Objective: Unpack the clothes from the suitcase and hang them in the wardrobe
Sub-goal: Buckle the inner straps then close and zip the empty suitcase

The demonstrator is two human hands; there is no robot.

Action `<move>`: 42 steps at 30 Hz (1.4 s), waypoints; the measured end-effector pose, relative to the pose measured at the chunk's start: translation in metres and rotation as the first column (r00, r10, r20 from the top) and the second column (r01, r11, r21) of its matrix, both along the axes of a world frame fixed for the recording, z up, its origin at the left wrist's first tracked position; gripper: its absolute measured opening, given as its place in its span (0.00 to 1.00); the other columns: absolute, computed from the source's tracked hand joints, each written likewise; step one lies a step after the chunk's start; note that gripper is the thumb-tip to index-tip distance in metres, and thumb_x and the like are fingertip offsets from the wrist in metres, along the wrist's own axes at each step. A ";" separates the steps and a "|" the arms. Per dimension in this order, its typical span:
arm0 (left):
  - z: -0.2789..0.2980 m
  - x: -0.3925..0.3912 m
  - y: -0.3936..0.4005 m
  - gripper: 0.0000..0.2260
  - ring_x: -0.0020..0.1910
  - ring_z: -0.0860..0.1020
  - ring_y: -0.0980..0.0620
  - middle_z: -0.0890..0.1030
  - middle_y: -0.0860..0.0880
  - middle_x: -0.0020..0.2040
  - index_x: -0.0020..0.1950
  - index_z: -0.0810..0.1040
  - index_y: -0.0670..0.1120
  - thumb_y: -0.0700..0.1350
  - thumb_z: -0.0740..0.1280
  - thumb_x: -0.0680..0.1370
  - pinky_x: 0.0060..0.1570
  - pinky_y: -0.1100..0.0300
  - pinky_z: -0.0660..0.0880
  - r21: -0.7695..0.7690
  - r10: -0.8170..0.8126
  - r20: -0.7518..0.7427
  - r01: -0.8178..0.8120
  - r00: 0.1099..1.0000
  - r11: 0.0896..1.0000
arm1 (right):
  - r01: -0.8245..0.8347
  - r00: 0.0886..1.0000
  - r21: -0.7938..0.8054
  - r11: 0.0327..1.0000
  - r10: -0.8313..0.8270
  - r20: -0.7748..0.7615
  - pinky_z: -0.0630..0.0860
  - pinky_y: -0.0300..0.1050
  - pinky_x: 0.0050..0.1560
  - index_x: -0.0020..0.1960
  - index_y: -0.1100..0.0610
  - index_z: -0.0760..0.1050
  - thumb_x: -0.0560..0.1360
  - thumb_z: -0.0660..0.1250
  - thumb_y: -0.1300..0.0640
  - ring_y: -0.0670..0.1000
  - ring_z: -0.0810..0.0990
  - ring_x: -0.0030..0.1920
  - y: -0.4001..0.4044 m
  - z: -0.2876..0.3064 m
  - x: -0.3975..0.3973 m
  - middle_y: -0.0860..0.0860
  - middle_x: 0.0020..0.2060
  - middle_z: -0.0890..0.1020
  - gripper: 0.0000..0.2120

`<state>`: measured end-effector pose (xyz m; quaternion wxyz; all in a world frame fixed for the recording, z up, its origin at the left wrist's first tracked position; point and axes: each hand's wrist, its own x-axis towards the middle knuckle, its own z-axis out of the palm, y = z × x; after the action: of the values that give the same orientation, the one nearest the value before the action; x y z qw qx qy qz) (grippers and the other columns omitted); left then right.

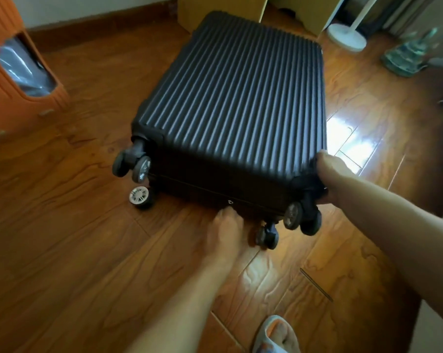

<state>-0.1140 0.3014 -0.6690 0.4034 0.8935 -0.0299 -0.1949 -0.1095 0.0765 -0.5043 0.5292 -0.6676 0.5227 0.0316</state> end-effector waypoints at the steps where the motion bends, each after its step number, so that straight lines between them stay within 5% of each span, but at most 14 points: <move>1: 0.002 -0.006 -0.001 0.10 0.36 0.76 0.56 0.71 0.53 0.36 0.46 0.72 0.47 0.45 0.56 0.85 0.30 0.69 0.64 -0.009 -0.040 -0.016 0.039 0.999 0.999 | -0.014 1.000 0.005 1.000 0.014 0.001 0.76 0.46 0.28 0.50 0.55 0.70 0.85 0.50 0.50 0.52 0.79 0.34 0.006 0.003 0.003 0.53 0.38 0.78 0.14; 6: -0.030 0.009 0.043 0.09 0.31 0.79 0.43 0.75 0.49 0.30 0.44 0.78 0.47 0.42 0.62 0.82 0.31 0.51 0.75 -0.002 0.060 0.200 -0.061 0.978 0.998 | -0.168 0.985 0.062 0.984 0.170 -0.029 0.81 0.57 0.29 0.59 0.58 0.72 0.83 0.52 0.54 0.62 0.81 0.44 0.041 -0.008 0.017 0.58 0.46 0.79 0.13; 13: -0.049 -0.018 0.046 0.18 0.30 0.78 0.37 0.79 0.40 0.32 0.40 0.76 0.43 0.54 0.55 0.79 0.27 0.46 0.75 0.011 -0.006 0.321 0.002 0.947 1.000 | -0.259 0.966 0.143 0.955 0.259 0.019 0.83 0.64 0.42 0.61 0.58 0.71 0.82 0.54 0.56 0.63 0.82 0.50 0.091 -0.029 0.042 0.58 0.51 0.80 0.12; 15: -0.031 -0.038 0.029 0.16 0.32 0.79 0.36 0.80 0.39 0.34 0.44 0.79 0.42 0.51 0.58 0.81 0.26 0.50 0.73 0.000 0.008 0.299 -0.008 0.954 1.000 | -0.278 0.960 0.134 0.951 0.278 0.019 0.83 0.57 0.37 0.61 0.58 0.72 0.83 0.53 0.51 0.61 0.85 0.45 0.084 -0.030 0.036 0.58 0.50 0.82 0.15; 18: -0.022 -0.050 0.015 0.11 0.48 0.82 0.38 0.84 0.40 0.49 0.59 0.79 0.44 0.47 0.59 0.85 0.39 0.52 0.71 0.021 0.026 0.170 -0.030 0.985 0.999 | -0.343 0.937 0.084 0.936 0.347 -0.032 0.84 0.54 0.42 0.61 0.58 0.74 0.84 0.48 0.42 0.59 0.87 0.44 0.067 -0.040 0.012 0.58 0.49 0.84 0.24; 21: -0.031 -0.049 0.027 0.14 0.62 0.78 0.41 0.81 0.43 0.62 0.68 0.77 0.47 0.46 0.59 0.85 0.56 0.55 0.72 -0.005 -0.046 -0.074 0.045 0.996 0.999 | -0.384 0.908 0.111 0.917 0.396 -0.132 0.84 0.58 0.46 0.59 0.62 0.76 0.85 0.54 0.50 0.58 0.86 0.44 0.054 -0.061 -0.027 0.59 0.52 0.83 0.18; 24: -0.016 -0.030 0.068 0.13 0.66 0.76 0.42 0.80 0.42 0.63 0.66 0.79 0.42 0.38 0.61 0.83 0.62 0.59 0.68 0.124 -0.083 -0.133 0.100 0.988 0.987 | -0.626 0.719 0.154 0.765 0.642 -0.266 0.85 0.54 0.44 0.56 0.60 0.78 0.81 0.62 0.61 0.56 0.87 0.42 0.055 -0.091 -0.057 0.58 0.53 0.83 0.07; 26: 0.016 -0.005 0.093 0.12 0.59 0.79 0.42 0.83 0.43 0.56 0.58 0.82 0.43 0.34 0.63 0.80 0.59 0.56 0.72 0.139 0.013 0.051 -0.020 0.999 0.990 | -0.699 0.665 0.148 0.699 0.712 -0.226 0.85 0.51 0.43 0.59 0.58 0.77 0.80 0.63 0.61 0.53 0.87 0.43 0.064 -0.112 -0.067 0.56 0.51 0.83 0.09; 28: 0.062 0.015 0.097 0.09 0.51 0.80 0.44 0.83 0.48 0.49 0.51 0.83 0.47 0.37 0.65 0.78 0.52 0.54 0.75 0.102 -0.001 0.385 -0.041 0.923 0.994 | -0.711 0.677 0.157 0.685 0.728 -0.112 0.84 0.47 0.39 0.64 0.52 0.72 0.79 0.65 0.60 0.53 0.87 0.44 0.080 -0.130 -0.068 0.53 0.51 0.83 0.14; 30: 0.102 0.024 0.075 0.03 0.49 0.79 0.47 0.80 0.52 0.47 0.50 0.79 0.52 0.48 0.66 0.79 0.49 0.53 0.76 0.181 -0.148 0.454 0.072 0.878 0.981 | -0.631 0.766 0.242 0.737 0.642 0.040 0.82 0.45 0.37 0.67 0.52 0.70 0.77 0.69 0.59 0.54 0.86 0.46 0.099 -0.152 -0.063 0.53 0.53 0.82 0.19; 33: 0.122 0.023 0.028 0.29 0.59 0.79 0.44 0.80 0.49 0.59 0.61 0.75 0.52 0.73 0.62 0.73 0.57 0.48 0.76 0.473 -0.246 0.014 0.210 0.969 0.856 | -0.392 0.919 0.499 0.773 0.312 0.240 0.82 0.48 0.44 0.65 0.57 0.75 0.74 0.70 0.57 0.53 0.85 0.49 0.126 -0.179 -0.049 0.56 0.54 0.83 0.20; 35: 0.118 0.013 0.006 0.40 0.65 0.76 0.43 0.77 0.46 0.67 0.69 0.70 0.49 0.77 0.62 0.69 0.59 0.48 0.74 0.568 -0.250 -0.144 0.287 0.958 0.771 | -0.308 0.938 0.598 0.740 0.132 0.320 0.81 0.45 0.39 0.63 0.61 0.77 0.77 0.66 0.57 0.50 0.84 0.42 0.137 -0.185 -0.047 0.56 0.50 0.84 0.16; 38: 0.115 -0.001 -0.002 0.29 0.60 0.78 0.45 0.78 0.48 0.61 0.63 0.68 0.51 0.70 0.67 0.72 0.49 0.51 0.72 0.680 -0.372 0.010 0.266 0.928 0.683 | -0.224 0.936 0.672 0.706 -0.037 0.351 0.78 0.41 0.34 0.64 0.62 0.77 0.80 0.63 0.63 0.47 0.83 0.37 0.139 -0.189 -0.052 0.58 0.50 0.83 0.14; 42: 0.116 -0.003 0.015 0.23 0.50 0.80 0.46 0.80 0.48 0.48 0.55 0.71 0.49 0.65 0.68 0.73 0.45 0.50 0.76 0.824 -0.624 0.281 0.149 0.729 0.546 | -0.327 0.894 0.813 0.483 -0.121 0.431 0.80 0.49 0.54 0.65 0.59 0.78 0.77 0.66 0.64 0.53 0.83 0.52 0.142 -0.192 -0.050 0.55 0.55 0.84 0.16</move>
<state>-0.1167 0.3166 -0.5532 -0.0899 0.9595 -0.2666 -0.0134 -0.1597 0.2180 -0.6966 0.8912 -0.3276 0.2603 0.1749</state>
